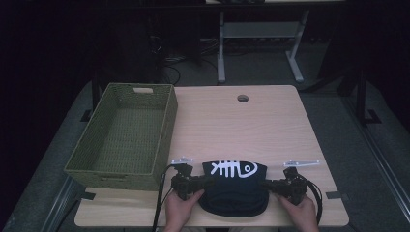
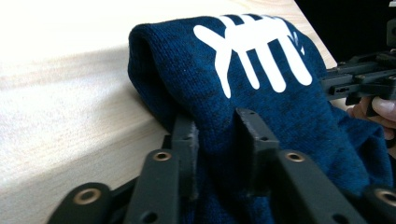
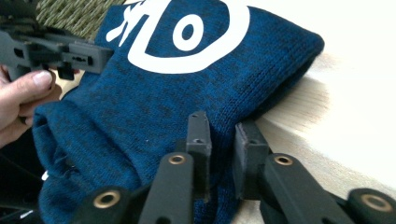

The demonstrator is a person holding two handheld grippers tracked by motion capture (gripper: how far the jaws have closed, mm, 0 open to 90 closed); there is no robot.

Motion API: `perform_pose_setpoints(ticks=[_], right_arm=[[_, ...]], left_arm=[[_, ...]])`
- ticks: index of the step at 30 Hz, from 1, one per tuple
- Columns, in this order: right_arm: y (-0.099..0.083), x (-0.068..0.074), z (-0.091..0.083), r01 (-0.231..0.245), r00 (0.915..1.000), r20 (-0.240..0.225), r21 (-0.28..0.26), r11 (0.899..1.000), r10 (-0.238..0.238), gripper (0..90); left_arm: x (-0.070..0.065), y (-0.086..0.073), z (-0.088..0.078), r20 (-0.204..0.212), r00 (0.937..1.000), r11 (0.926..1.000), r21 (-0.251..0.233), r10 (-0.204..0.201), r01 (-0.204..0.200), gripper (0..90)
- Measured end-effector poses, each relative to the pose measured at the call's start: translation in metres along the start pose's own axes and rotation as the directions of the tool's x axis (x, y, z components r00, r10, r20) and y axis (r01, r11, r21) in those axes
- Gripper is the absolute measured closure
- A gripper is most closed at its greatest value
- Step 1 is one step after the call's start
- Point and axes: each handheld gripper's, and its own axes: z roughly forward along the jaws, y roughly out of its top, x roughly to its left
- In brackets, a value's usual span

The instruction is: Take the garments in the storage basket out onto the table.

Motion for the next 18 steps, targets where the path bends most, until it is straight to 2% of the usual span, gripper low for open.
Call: perform_pose_setpoints(ticks=[2, 7, 11, 18], right_arm=[[0.002, 0.001, -0.002, 0.01, 0.9999, -0.006, 0.0, 1.0, -0.01, 80.0], [0.006, 0.002, -0.007, -0.016, 0.9986, -0.052, -0.033, 0.999, 0.015, 80.3], [0.012, 0.005, -0.012, -0.024, 0.9965, -0.082, -0.071, 0.997, 0.018, 80.3], [0.028, 0.017, -0.024, -0.007, 0.9938, -0.111, -0.111, 0.994, -0.005, 80.3]], left_arm=[[-0.002, 0.002, -0.003, 0.008, 1.0, 1.0, -0.007, 0.004, -0.004, 73.5], [-0.003, 0.008, -0.013, 0.046, 0.9987, 0.9989, -0.04, -0.023, 0.025, 74.1], [-0.008, 0.015, -0.022, 0.059, 0.9981, 0.9971, -0.073, -0.015, 0.019, 74.1], [-0.016, 0.031, -0.041, 0.084, 0.9964, 0.9937, -0.111, -0.004, 0.013, 74.4]])
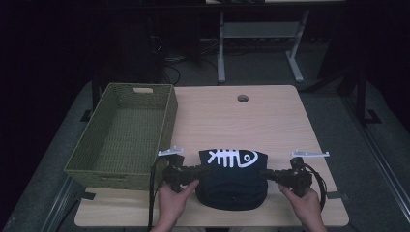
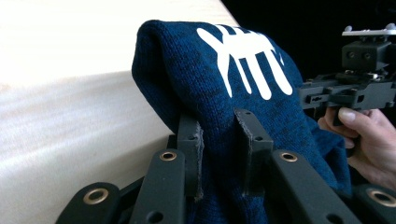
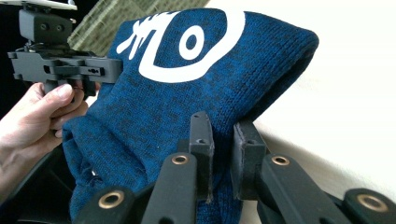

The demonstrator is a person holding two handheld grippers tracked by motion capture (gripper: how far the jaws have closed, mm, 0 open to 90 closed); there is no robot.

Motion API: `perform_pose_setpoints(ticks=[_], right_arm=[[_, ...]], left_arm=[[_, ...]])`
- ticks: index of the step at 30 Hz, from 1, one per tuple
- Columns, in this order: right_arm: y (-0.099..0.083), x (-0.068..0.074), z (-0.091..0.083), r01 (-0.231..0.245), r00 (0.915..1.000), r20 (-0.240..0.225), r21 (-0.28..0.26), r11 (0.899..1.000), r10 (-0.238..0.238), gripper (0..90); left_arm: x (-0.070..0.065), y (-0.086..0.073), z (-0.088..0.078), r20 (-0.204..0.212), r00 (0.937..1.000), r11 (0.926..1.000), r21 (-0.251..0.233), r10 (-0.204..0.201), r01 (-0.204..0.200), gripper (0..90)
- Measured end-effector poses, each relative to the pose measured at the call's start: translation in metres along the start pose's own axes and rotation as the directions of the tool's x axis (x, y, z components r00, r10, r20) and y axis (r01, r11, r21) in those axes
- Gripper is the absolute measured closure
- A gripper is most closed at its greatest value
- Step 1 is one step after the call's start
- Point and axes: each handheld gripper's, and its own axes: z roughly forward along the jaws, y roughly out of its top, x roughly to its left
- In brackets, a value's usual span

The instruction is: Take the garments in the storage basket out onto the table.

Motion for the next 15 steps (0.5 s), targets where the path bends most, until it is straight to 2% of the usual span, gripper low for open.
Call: perform_pose_setpoints(ticks=[6, 15], right_arm=[[0.014, 0.01, 0.0, 0.014, 0.9997, -0.018, -0.023, 1.0, -0.014, 80.4], [0.035, 0.025, 0.007, 0.016, 0.9981, -0.058, -0.039, 0.999, -0.019, 80.3]], left_arm=[[-0.005, 0.017, -0.015, 0.001, 0.9998, 0.9997, -0.016, 0.02, -0.02, 74.6], [-0.005, 0.036, -0.038, 0.001, 0.9999, 0.9989, -0.043, 0.015, -0.015, 74.5]])
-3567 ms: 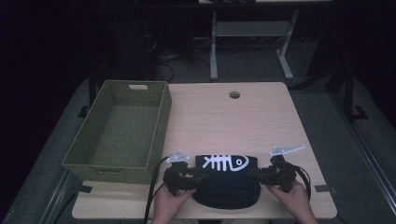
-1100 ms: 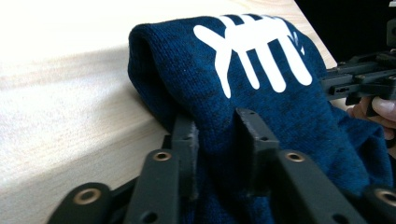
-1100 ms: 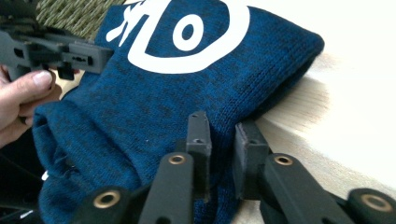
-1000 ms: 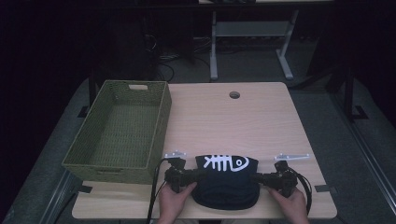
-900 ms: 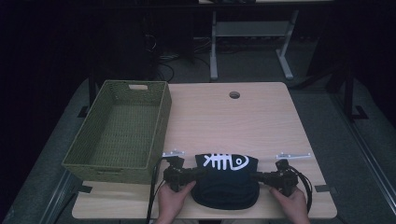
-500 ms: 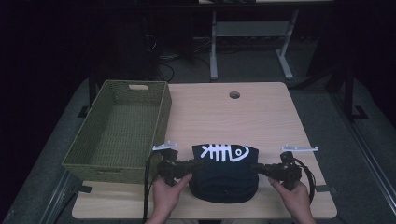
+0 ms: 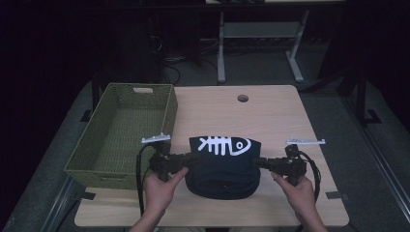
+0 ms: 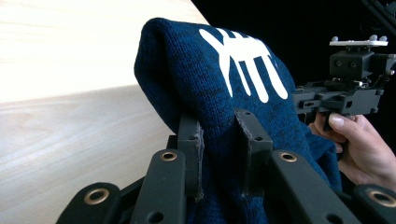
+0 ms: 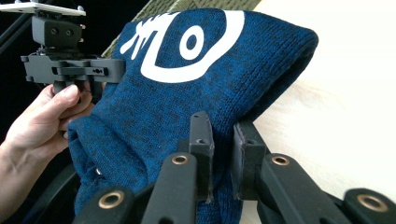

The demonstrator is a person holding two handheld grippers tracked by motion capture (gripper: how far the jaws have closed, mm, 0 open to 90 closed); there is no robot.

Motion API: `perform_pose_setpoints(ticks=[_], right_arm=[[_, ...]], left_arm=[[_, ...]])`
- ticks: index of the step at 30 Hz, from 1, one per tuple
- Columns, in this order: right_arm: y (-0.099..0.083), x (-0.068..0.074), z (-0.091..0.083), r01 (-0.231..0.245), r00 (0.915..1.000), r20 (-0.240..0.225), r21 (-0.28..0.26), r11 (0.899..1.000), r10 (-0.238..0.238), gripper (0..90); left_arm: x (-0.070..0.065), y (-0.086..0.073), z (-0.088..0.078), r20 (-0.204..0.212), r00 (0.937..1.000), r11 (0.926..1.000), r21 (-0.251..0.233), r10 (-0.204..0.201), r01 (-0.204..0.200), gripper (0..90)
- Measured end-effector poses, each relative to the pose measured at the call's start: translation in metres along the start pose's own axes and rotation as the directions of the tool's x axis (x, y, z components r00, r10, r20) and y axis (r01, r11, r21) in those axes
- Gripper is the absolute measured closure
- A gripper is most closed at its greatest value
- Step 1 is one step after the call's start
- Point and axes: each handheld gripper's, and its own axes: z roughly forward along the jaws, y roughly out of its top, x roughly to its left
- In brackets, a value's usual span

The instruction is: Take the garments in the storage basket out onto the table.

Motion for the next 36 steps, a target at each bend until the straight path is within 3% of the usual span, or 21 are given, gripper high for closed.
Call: perform_pose_setpoints(ticks=[13, 36], right_arm=[[0.036, 0.029, 0.02, 0.051, 0.9986, -0.014, -0.004, 0.999, -0.051, 80.3], [0.089, 0.072, 0.078, 0.099, 0.9927, -0.07, 0.017, 0.995, -0.098, 80.2]], left_arm=[[0.008, 0.023, -0.035, -0.009, 1.0, 0.9988, -0.049, -0.004, 0.004, 74.5], [0.039, 0.058, -0.102, -0.019, 0.9984, 0.9938, -0.099, -0.054, 0.051, 74.4]])
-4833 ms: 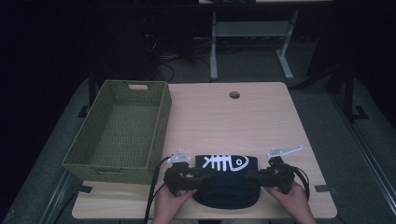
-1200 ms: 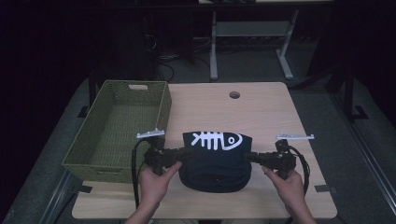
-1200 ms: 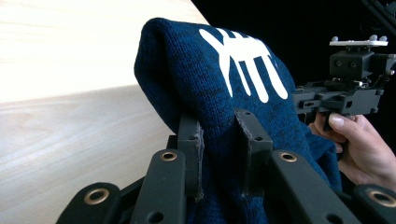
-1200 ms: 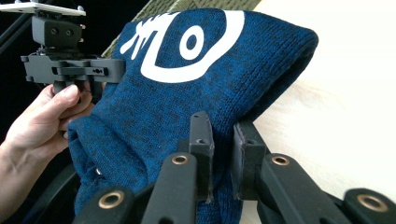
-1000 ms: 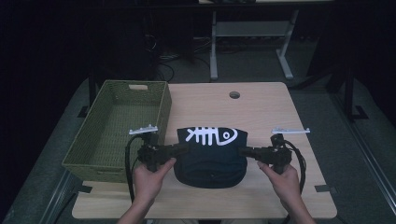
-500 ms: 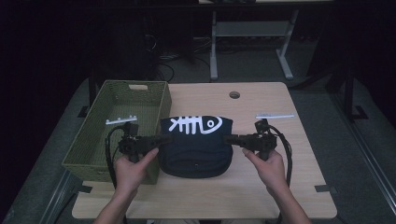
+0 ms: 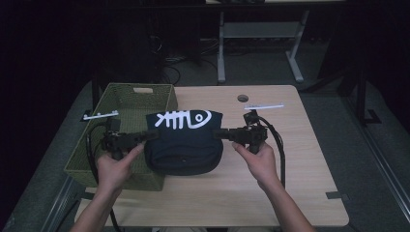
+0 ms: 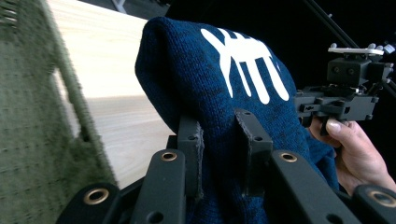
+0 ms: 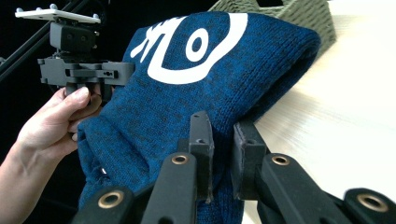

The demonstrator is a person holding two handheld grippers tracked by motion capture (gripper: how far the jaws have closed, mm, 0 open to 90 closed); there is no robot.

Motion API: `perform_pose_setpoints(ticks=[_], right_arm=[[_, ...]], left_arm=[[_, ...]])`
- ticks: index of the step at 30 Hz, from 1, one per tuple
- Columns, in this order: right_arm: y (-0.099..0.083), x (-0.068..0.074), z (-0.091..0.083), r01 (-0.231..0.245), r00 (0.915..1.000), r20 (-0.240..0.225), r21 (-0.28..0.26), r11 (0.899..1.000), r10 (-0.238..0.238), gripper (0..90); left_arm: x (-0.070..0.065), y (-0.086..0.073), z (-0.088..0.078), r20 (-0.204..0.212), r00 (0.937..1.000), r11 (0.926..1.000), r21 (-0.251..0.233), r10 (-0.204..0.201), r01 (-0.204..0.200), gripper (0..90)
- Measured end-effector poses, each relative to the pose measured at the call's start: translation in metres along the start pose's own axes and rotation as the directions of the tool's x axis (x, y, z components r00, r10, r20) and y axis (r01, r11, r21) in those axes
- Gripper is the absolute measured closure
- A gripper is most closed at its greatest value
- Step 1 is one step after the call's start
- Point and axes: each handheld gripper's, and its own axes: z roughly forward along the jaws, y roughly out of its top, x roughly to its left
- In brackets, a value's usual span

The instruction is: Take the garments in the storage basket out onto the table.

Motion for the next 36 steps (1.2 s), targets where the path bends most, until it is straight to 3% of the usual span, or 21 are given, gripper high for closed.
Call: perform_pose_setpoints(ticks=[22, 36], right_arm=[[0.039, 0.029, 0.063, 0.038, 0.998, -0.051, 0.046, 0.998, -0.036, 80.2], [0.051, 0.038, 0.094, 0.039, 0.9963, -0.078, 0.05, 0.998, -0.035, 80.2]], left_arm=[[0.04, 0.017, -0.057, -0.023, 0.9981, 0.9967, -0.059, -0.058, 0.057, 74.4], [0.061, 0.023, -0.079, -0.041, 0.9954, 0.9936, -0.077, -0.086, 0.083, 74.4]])
